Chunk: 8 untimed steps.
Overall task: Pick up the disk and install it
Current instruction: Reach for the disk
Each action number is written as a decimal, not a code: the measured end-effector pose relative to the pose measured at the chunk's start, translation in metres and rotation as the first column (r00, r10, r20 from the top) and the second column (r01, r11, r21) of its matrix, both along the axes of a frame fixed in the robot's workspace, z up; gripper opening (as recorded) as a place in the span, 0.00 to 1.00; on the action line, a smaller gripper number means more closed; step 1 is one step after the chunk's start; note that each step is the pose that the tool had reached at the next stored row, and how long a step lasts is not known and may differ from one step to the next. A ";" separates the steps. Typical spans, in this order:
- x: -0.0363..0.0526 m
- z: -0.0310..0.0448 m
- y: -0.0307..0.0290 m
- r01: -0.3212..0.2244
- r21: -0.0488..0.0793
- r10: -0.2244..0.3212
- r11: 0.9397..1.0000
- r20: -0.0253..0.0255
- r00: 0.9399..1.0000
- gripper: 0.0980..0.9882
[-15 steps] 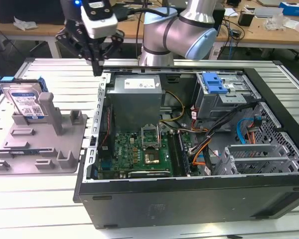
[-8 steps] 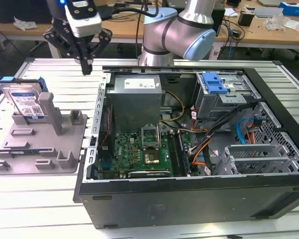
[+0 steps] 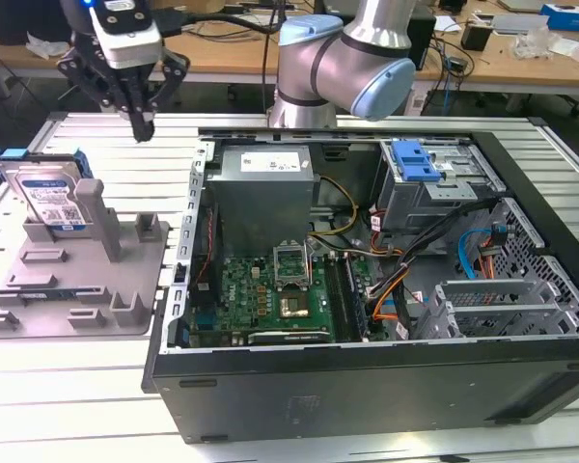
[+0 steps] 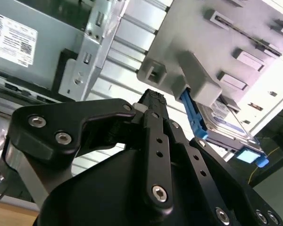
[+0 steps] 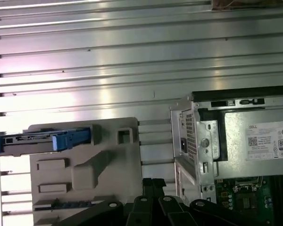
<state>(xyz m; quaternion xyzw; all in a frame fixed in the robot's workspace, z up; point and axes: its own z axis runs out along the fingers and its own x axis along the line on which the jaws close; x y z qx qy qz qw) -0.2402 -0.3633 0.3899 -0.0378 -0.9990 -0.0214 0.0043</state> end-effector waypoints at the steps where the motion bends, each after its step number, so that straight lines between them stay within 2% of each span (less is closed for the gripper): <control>1: -0.0067 -0.0003 0.0020 0.000 0.000 0.000 1.000 -0.004 1.000 0.01; 3: -0.0133 -0.0005 0.0040 0.000 0.000 0.000 1.000 -0.007 1.000 0.01; 5: -0.0258 -0.0011 0.0080 0.000 0.000 0.000 1.000 -0.014 1.000 0.01; 8: -0.0360 -0.0014 0.0113 0.000 0.000 0.000 1.000 -0.020 1.000 0.01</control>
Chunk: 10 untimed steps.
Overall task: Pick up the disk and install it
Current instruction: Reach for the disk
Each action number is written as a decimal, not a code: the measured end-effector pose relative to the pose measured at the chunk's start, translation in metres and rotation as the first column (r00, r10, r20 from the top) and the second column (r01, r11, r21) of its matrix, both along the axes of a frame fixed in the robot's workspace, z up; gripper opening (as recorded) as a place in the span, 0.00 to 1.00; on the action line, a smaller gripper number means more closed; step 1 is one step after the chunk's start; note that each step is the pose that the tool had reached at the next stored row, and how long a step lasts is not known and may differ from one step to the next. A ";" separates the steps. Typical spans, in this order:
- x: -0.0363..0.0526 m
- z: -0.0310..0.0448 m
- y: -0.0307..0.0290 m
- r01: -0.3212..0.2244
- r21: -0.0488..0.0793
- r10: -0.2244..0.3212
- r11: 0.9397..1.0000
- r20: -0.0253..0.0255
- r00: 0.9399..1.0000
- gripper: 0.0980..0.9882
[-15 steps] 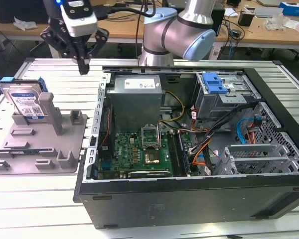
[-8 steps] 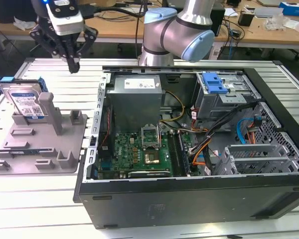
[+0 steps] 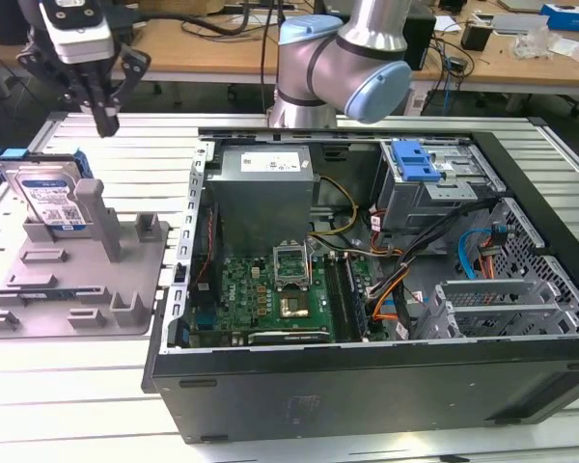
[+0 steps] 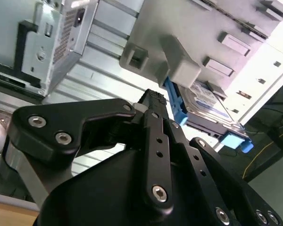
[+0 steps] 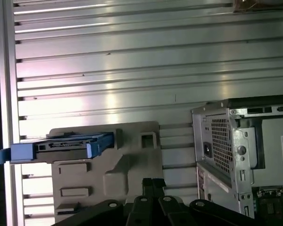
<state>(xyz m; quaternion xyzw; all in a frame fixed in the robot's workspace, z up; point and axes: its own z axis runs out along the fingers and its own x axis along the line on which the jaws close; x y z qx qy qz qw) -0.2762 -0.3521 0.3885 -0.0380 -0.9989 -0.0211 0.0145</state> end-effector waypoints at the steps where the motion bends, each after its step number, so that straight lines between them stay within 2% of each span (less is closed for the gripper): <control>1: -0.0031 -0.0001 0.0010 0.000 0.000 0.000 1.000 -0.002 1.000 0.01; 5: -0.0183 -0.0007 0.0057 0.000 0.000 0.000 1.000 -0.010 1.000 0.01; 6: -0.0277 -0.0011 0.0085 0.000 0.000 0.000 1.000 -0.016 1.000 0.01; 10: -0.0433 -0.0017 0.0129 0.000 0.000 0.000 1.000 -0.024 1.000 0.01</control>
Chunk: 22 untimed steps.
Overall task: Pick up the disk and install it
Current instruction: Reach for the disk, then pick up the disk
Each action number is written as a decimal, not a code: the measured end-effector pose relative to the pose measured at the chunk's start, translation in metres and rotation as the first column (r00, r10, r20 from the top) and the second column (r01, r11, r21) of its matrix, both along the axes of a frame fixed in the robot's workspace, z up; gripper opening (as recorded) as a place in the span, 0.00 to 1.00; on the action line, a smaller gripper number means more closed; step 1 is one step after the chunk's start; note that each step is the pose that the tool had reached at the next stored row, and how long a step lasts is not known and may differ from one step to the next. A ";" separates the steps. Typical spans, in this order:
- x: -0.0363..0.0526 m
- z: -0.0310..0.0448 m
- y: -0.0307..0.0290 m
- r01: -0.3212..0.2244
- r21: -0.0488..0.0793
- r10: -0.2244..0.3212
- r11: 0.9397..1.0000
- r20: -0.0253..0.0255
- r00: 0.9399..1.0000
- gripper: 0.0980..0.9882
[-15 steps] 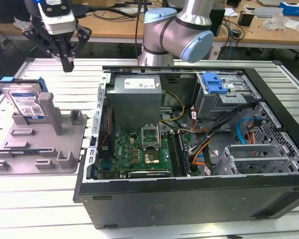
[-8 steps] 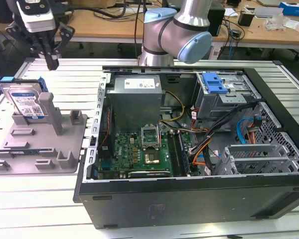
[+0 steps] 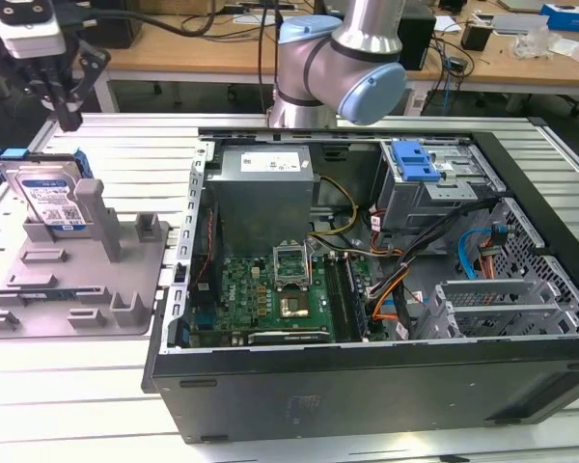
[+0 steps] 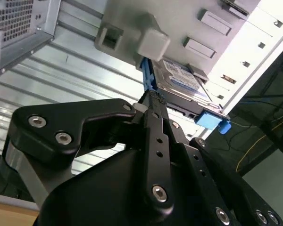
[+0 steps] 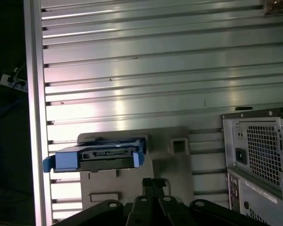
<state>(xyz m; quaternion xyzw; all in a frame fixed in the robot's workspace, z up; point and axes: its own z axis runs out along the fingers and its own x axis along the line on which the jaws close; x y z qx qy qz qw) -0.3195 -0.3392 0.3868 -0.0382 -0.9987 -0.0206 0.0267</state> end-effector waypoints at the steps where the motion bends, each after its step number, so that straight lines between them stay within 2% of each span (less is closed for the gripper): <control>1: -0.0039 -0.0001 0.0012 0.000 0.000 0.000 1.000 -0.002 1.000 0.01; 3: -0.0113 -0.0004 0.0033 0.000 0.000 0.000 1.000 -0.006 1.000 0.01; 7: -0.0333 -0.0012 0.0093 0.000 0.000 0.000 1.000 -0.021 1.000 0.01; 22: -0.0333 -0.0011 0.0094 0.000 0.000 0.000 1.000 -0.023 1.000 0.01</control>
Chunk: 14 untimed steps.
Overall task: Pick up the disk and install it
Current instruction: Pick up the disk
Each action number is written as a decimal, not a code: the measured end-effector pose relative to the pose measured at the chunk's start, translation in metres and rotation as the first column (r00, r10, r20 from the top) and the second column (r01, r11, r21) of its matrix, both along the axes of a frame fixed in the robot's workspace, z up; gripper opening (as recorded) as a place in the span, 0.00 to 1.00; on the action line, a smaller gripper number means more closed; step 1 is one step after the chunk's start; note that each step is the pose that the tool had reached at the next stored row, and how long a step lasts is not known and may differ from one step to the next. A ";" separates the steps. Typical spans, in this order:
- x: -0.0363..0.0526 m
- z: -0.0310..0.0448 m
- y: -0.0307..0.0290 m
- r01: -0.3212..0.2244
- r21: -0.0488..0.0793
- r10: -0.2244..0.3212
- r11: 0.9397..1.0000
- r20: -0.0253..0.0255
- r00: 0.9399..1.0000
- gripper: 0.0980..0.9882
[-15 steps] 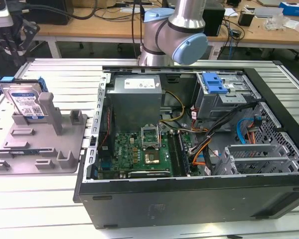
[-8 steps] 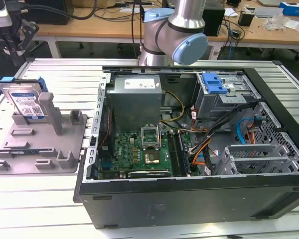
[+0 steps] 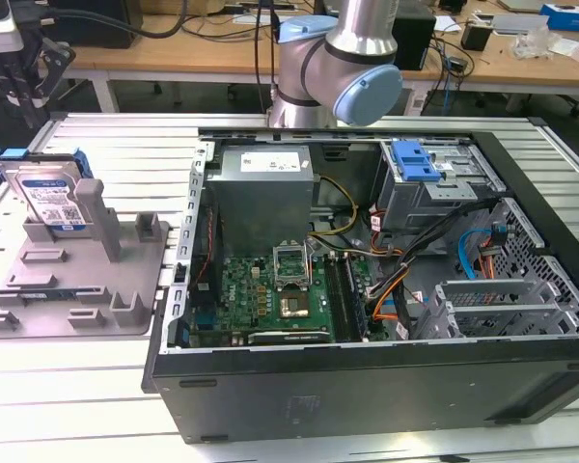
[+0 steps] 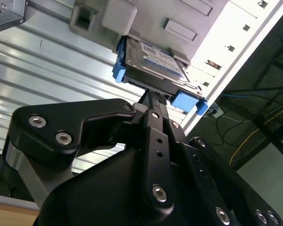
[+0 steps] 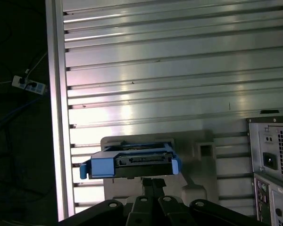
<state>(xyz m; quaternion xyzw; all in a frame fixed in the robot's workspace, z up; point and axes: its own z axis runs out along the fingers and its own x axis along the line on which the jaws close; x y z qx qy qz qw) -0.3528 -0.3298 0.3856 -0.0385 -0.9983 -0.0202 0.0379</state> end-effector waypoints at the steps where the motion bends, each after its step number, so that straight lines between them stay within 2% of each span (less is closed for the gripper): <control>1: 0.0000 0.0000 0.0000 -0.002 0.000 0.002 1.000 0.000 1.000 0.01; 4: 0.0000 -0.0001 0.0005 -0.075 0.000 0.075 0.997 0.000 0.997 0.01; 7: 0.0000 -0.0001 0.0005 -0.147 0.000 0.147 0.989 0.000 0.989 0.01; 8: 0.0000 -0.0001 0.0005 -0.193 0.000 0.193 0.981 0.000 0.981 0.01; 11: 0.0000 -0.0001 0.0005 -0.308 0.000 0.308 0.952 0.000 0.952 0.01; 13: 0.0000 -0.0001 0.0006 -0.330 0.000 0.330 0.944 0.000 0.944 0.01; 14: 0.0000 -0.0001 0.0007 -0.345 0.000 0.345 0.938 0.001 0.938 0.02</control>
